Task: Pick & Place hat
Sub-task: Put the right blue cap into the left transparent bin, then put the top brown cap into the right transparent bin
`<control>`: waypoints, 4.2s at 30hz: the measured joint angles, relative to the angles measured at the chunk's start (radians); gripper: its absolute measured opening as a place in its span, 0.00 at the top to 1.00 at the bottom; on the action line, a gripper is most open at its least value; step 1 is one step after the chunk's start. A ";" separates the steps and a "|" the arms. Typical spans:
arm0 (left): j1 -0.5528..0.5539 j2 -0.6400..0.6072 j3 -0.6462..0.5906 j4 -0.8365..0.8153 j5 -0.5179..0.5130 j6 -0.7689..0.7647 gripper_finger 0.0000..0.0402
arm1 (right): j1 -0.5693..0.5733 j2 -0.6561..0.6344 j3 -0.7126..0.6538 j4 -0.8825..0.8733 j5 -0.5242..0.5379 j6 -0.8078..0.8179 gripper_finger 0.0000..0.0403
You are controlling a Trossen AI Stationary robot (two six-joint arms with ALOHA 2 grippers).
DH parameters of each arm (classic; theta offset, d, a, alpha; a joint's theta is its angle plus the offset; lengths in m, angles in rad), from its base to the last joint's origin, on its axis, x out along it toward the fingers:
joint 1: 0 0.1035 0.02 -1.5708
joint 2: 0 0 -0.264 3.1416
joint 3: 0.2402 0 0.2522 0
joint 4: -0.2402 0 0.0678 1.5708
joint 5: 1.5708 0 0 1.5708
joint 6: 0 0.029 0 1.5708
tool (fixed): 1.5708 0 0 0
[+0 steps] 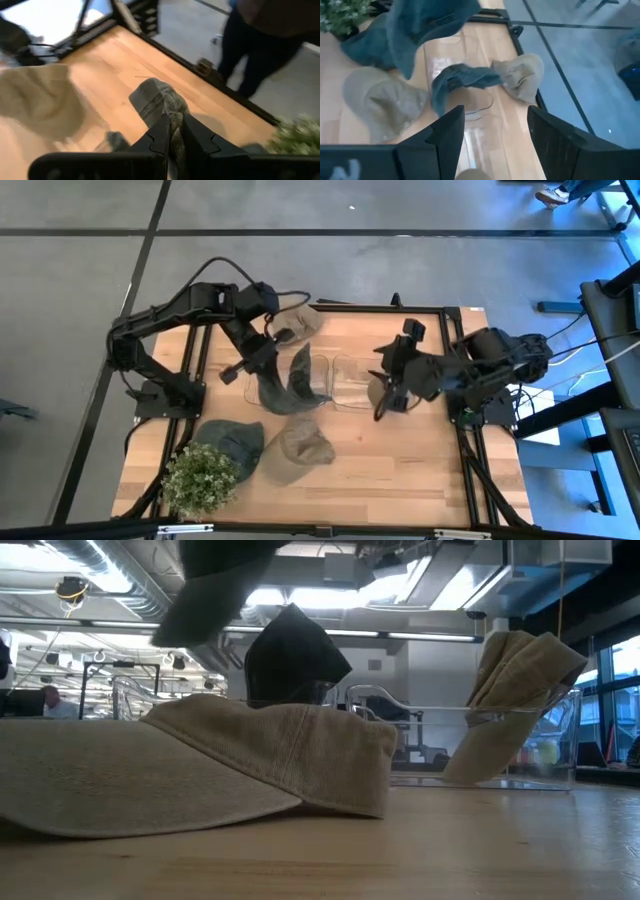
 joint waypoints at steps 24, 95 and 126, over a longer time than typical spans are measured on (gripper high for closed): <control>0.051 0.211 0.000 -0.147 -0.241 0.261 0.93 | -0.076 0.008 0.000 0.086 -0.008 -0.007 0.46; -0.018 0.216 -0.064 0.061 -0.422 0.169 0.86 | -0.076 0.008 0.000 0.063 -0.008 0.018 0.46; 0.307 -0.021 -0.106 0.233 -0.055 -0.216 0.61 | -0.060 -0.042 -0.208 0.023 -0.108 0.047 0.46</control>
